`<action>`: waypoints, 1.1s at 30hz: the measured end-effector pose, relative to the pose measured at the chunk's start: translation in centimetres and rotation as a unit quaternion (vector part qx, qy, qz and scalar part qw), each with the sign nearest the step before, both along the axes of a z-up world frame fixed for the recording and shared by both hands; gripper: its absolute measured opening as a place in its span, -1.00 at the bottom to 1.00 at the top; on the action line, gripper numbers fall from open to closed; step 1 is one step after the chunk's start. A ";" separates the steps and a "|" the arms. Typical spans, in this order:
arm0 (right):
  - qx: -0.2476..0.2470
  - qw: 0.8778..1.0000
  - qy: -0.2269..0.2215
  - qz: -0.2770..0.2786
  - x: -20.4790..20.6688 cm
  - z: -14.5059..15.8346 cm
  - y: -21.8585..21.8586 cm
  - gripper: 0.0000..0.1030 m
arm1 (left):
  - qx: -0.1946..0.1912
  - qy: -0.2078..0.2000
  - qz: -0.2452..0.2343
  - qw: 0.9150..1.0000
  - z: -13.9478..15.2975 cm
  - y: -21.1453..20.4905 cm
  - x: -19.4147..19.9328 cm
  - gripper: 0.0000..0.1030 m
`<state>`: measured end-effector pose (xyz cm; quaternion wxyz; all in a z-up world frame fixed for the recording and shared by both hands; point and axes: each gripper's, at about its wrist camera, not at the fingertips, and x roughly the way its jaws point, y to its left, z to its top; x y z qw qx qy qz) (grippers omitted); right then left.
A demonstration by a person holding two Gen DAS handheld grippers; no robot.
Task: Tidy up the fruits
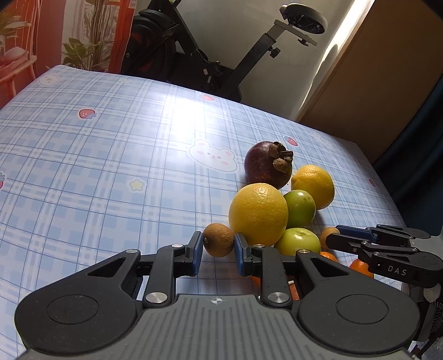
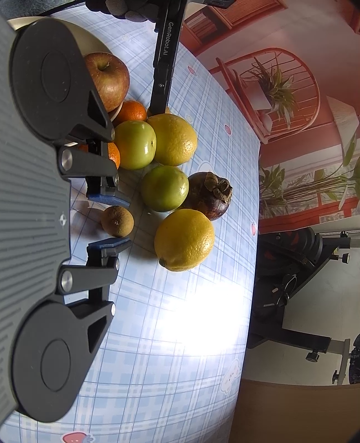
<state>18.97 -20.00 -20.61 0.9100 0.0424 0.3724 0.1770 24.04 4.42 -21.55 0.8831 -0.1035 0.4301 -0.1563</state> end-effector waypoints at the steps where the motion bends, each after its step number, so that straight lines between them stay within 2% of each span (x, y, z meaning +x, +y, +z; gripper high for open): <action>1: 0.002 1.000 -0.002 -0.002 -0.2 0.1 0.0 -0.47 | -0.001 -0.002 -0.001 1.000 0.1 0.0 -0.1 -0.50; 8: 0.015 1.000 -0.021 0.004 -2.3 1.9 0.2 -0.47 | -0.001 -0.027 -0.010 1.000 2.6 0.5 -3.3 -0.50; 13: 0.014 0.999 -0.029 0.026 -4.6 2.9 1.1 -0.47 | 0.011 -0.051 -0.035 0.998 4.2 0.1 -6.4 -0.50; 22: -0.006 0.998 -0.023 0.059 -6.7 2.4 3.7 -0.47 | 0.015 -0.041 -0.053 0.998 3.6 -0.4 -8.8 -0.50; 33: -0.018 0.998 -0.023 0.064 -6.6 1.6 5.1 -0.47 | 0.031 -0.033 -0.061 0.997 2.8 -0.7 -9.6 -0.50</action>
